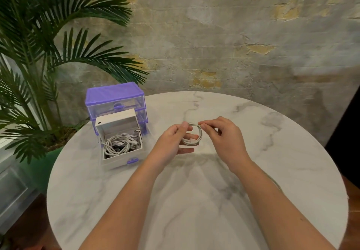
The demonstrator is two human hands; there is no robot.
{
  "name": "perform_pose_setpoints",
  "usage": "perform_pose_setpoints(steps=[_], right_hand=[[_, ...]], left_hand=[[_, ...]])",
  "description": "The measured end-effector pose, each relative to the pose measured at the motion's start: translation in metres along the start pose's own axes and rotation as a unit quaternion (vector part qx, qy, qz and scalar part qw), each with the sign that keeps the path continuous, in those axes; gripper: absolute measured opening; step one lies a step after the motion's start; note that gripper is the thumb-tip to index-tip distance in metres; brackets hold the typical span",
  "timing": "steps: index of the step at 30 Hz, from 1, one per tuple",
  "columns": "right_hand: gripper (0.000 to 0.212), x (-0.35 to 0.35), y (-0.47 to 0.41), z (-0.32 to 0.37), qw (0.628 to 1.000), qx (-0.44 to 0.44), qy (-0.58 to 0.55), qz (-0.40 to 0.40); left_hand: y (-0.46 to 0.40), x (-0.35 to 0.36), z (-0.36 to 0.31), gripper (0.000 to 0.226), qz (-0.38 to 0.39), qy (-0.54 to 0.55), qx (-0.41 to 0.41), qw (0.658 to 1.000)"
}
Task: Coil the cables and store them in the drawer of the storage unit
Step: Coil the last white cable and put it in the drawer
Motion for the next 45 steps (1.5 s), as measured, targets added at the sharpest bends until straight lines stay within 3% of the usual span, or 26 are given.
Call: perform_pose_setpoints(steps=[7, 12, 16, 19, 23, 29, 33, 38, 45], right_hand=[[0.026, 0.006, -0.004, -0.011, 0.998, -0.019, 0.032, 0.051], [0.025, 0.005, -0.002, -0.051, 0.968, 0.113, 0.179, 0.131], [0.055, 0.0, 0.006, -0.067, 0.939, 0.236, 0.188, 0.167], [0.056, 0.002, 0.007, -0.07, 0.946, 0.281, 0.068, 0.143], [0.033, 0.009, 0.004, -0.064, 0.931, 0.303, -0.171, 0.112], [0.036, -0.009, -0.008, -0.048, 0.941, 0.214, -0.261, -0.005], [0.033, -0.016, -0.01, -0.039, 0.941, 0.17, -0.29, -0.029], [0.029, -0.012, -0.009, -0.037, 0.922, 0.171, -0.348, -0.002], [0.029, 0.016, 0.002, -0.017, 0.873, 0.212, -0.413, 0.149]], left_hand=[[-0.007, -0.021, -0.012, 0.025, -0.095, 0.028, 0.077, 0.992], [-0.008, -0.037, -0.016, 0.021, -0.118, 0.161, 0.073, 0.977], [-0.006, -0.034, -0.015, 0.019, -0.111, 0.211, 0.049, 0.97], [-0.005, -0.03, -0.013, 0.02, -0.089, 0.201, 0.031, 0.975], [-0.006, -0.028, -0.01, 0.021, -0.068, 0.176, 0.011, 0.982], [-0.005, -0.024, -0.007, 0.02, -0.055, 0.142, -0.004, 0.988], [-0.003, -0.023, -0.005, 0.016, -0.055, 0.129, -0.008, 0.99], [-0.002, -0.019, -0.002, 0.014, -0.037, 0.155, -0.024, 0.987], [-0.001, -0.009, 0.003, 0.015, -0.002, 0.132, -0.024, 0.991]])
Point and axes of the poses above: each hand's wrist, its own y-axis away from the middle knuckle, its own x-axis out of the palm, z = x × y, the point moved 6 cm from there along -y, towards the middle knuckle, and after that the axes turned 11 degrees about y, right-handed, at the moved point
